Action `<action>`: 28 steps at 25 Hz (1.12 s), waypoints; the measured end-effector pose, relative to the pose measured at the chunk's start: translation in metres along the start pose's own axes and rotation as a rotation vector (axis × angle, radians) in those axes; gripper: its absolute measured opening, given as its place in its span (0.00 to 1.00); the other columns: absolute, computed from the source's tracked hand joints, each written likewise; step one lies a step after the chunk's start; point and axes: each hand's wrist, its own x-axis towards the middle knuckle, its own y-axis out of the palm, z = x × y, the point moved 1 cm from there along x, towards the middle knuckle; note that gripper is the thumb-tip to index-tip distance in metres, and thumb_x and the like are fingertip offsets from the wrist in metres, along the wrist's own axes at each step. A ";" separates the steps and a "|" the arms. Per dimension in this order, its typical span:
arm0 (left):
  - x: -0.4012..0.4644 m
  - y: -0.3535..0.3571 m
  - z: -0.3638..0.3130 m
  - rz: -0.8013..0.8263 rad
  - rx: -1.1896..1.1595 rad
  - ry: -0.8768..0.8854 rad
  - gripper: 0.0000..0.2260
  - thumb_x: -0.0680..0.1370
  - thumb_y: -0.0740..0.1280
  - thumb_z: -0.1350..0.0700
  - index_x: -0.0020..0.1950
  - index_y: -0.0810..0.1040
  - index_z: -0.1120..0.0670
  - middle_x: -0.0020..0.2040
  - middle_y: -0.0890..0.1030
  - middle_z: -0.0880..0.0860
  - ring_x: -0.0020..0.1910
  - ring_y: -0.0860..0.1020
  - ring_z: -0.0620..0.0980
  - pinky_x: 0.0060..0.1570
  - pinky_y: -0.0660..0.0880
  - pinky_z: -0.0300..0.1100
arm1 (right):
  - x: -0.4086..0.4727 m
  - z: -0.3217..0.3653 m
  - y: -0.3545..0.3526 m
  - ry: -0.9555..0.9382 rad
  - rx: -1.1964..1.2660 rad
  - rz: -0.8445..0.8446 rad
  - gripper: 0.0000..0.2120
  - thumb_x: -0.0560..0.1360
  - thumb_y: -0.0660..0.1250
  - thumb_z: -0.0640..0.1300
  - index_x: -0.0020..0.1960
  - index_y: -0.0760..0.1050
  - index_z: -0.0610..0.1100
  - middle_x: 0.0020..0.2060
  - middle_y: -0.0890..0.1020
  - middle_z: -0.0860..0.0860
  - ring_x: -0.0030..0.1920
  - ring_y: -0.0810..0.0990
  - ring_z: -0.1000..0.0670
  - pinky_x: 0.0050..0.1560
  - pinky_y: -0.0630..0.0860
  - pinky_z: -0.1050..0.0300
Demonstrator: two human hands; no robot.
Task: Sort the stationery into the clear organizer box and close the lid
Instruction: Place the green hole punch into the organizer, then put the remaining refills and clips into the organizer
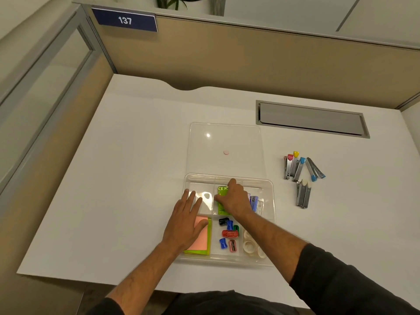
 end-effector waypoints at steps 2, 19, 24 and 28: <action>0.000 -0.001 -0.001 -0.003 0.001 0.003 0.39 0.77 0.38 0.29 0.81 0.51 0.50 0.81 0.45 0.51 0.79 0.38 0.49 0.76 0.43 0.46 | 0.001 -0.001 0.002 -0.016 -0.015 0.001 0.30 0.72 0.72 0.54 0.65 0.64 0.41 0.59 0.74 0.41 0.57 0.76 0.42 0.52 0.74 0.53; 0.009 -0.022 -0.049 -0.082 -0.057 0.001 0.32 0.79 0.47 0.34 0.79 0.56 0.49 0.80 0.55 0.51 0.80 0.47 0.49 0.76 0.42 0.47 | -0.036 -0.043 -0.058 -0.372 -0.062 -0.030 0.25 0.79 0.64 0.50 0.74 0.64 0.46 0.69 0.72 0.48 0.67 0.72 0.46 0.66 0.69 0.52; 0.035 -0.027 -0.119 -0.104 -0.126 0.116 0.29 0.81 0.55 0.40 0.79 0.58 0.51 0.80 0.57 0.51 0.80 0.47 0.49 0.77 0.43 0.48 | -0.049 -0.099 -0.102 -0.368 0.002 -0.102 0.27 0.79 0.64 0.49 0.75 0.62 0.47 0.73 0.67 0.50 0.72 0.65 0.49 0.68 0.59 0.61; 0.051 -0.021 -0.176 -0.082 -0.168 0.150 0.30 0.80 0.55 0.38 0.79 0.57 0.49 0.80 0.56 0.49 0.80 0.46 0.47 0.78 0.44 0.49 | -0.052 -0.153 -0.136 -0.314 -0.036 -0.124 0.30 0.79 0.64 0.52 0.77 0.58 0.49 0.75 0.63 0.50 0.75 0.59 0.49 0.73 0.59 0.53</action>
